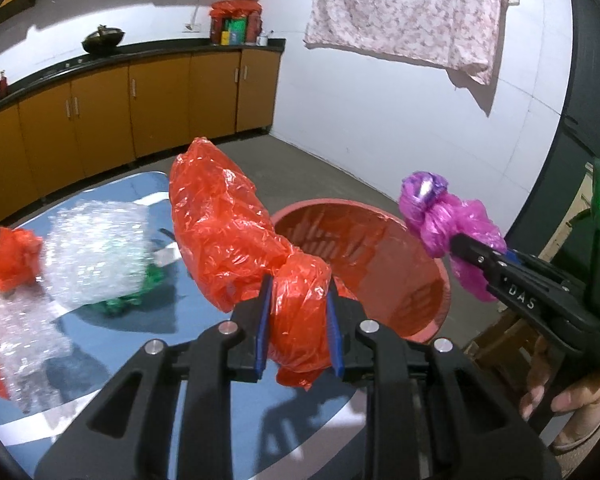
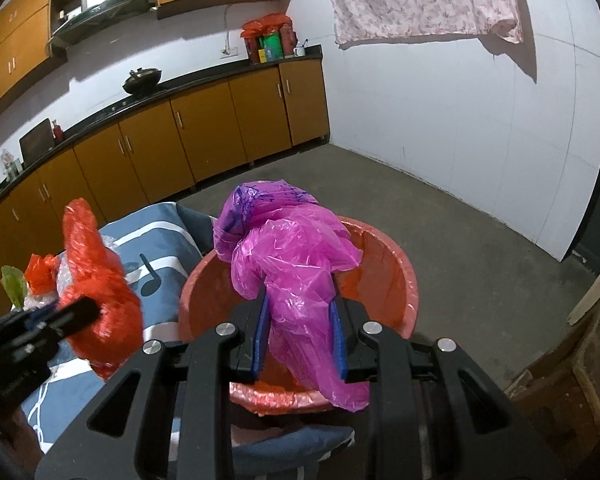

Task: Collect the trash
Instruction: 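Carry the pink and red bags over the basket and open both tools, then move both open tools back over the remaining bags on the table, then grasp bubble wrap with the left tool while the right tool grasps bubble wrap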

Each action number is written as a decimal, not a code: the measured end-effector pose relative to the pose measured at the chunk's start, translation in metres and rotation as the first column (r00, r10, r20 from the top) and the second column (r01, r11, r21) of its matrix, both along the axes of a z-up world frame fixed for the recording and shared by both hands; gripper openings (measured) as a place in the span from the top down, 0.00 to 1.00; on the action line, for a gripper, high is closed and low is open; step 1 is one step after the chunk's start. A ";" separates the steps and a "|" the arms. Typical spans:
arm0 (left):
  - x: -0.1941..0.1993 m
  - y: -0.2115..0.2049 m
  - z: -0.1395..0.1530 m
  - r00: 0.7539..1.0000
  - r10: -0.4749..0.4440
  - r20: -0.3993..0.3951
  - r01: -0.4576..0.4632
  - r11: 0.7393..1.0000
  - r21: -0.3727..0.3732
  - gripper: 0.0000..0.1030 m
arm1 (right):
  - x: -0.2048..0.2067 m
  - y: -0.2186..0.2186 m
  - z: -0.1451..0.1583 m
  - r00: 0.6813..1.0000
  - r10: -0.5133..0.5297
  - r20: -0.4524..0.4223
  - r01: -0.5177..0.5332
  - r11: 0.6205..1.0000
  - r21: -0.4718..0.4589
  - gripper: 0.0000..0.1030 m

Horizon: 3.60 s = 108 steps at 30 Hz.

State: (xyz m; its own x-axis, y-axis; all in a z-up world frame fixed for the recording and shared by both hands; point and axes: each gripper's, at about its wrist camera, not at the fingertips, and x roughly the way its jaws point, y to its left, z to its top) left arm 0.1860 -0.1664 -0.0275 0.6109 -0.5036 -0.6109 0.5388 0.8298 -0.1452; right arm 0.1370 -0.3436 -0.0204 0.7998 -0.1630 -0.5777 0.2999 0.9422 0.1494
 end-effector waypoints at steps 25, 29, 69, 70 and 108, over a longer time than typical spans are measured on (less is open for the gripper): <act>0.058 -0.052 -0.049 0.992 -0.069 -0.107 0.067 0.998 -0.015 0.51 | 0.039 -0.053 -0.015 0.998 -0.059 0.012 0.057 0.989 0.134 0.49; 0.055 -0.038 -0.043 0.996 -0.028 -0.087 0.027 1.000 -0.016 0.37 | 0.028 -0.055 -0.017 0.996 -0.093 0.014 0.091 0.989 0.118 0.29; -0.059 0.294 -0.020 0.719 0.688 0.092 -0.693 0.721 0.024 0.11 | 0.061 0.196 0.002 0.904 0.428 0.008 -0.425 0.899 -0.108 0.26; -0.059 0.295 -0.019 0.719 0.689 0.092 -0.693 0.720 0.022 0.11 | 0.066 0.199 -0.001 0.901 0.434 0.006 -0.431 0.896 -0.106 0.27; 0.036 0.236 -0.049 0.799 0.582 -0.153 -0.590 0.808 -0.004 0.31 | 0.074 0.158 -0.005 0.908 0.419 0.012 -0.419 0.907 0.032 0.97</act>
State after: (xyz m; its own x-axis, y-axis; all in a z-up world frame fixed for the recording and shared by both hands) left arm 0.2217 0.0700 -0.0764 0.7110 -0.1082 -0.6948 -0.0767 0.9703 -0.2295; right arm 0.2109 -0.1855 -0.0249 0.7930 0.2071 -0.5730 -0.1225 0.9755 0.1830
